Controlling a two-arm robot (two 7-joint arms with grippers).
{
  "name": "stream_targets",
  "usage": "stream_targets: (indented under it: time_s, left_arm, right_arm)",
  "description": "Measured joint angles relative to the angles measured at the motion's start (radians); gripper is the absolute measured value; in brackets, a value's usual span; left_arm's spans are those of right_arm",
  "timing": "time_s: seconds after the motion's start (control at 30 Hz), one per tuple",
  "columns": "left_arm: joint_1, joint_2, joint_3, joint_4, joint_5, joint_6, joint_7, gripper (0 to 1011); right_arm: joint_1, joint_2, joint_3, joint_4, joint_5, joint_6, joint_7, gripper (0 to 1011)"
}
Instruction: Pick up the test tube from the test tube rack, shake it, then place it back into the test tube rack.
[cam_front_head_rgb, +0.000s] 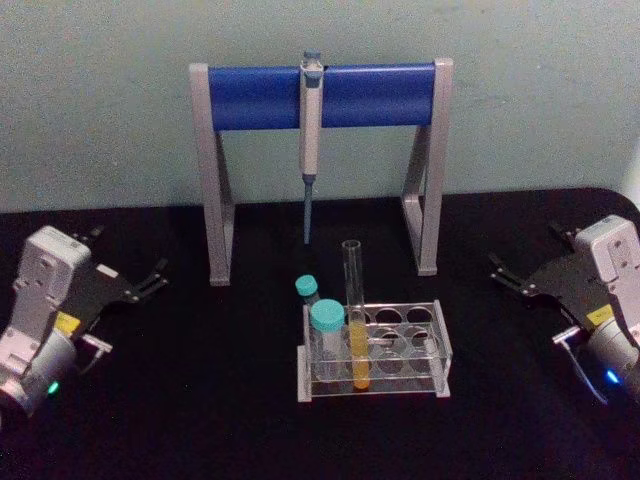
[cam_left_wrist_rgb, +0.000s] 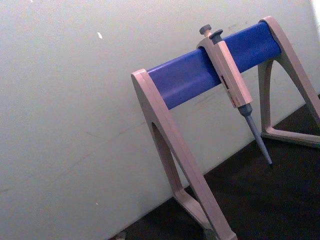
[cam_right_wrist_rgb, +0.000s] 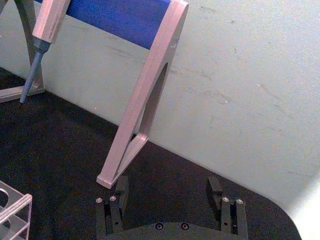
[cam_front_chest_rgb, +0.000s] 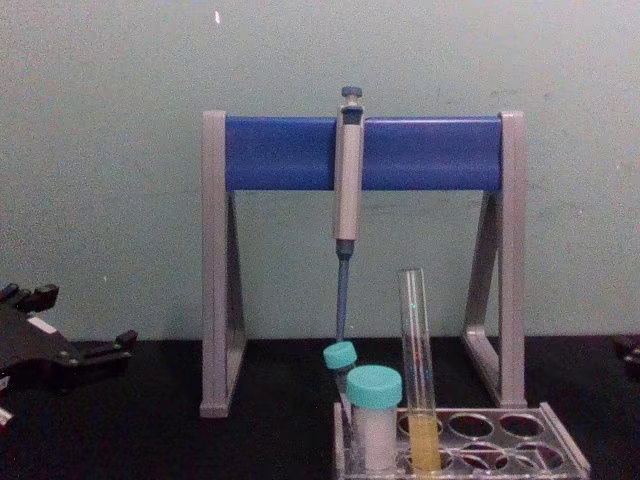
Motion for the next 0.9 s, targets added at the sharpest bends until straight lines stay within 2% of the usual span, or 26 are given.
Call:
stream_targets:
  time_s: [0.9]
  left_arm:
    - [0.000, 0.000, 0.000, 0.000, 0.000, 0.000, 0.000, 1001]
  right_arm:
    - [0.000, 0.000, 0.000, 0.000, 0.000, 0.000, 0.000, 1000]
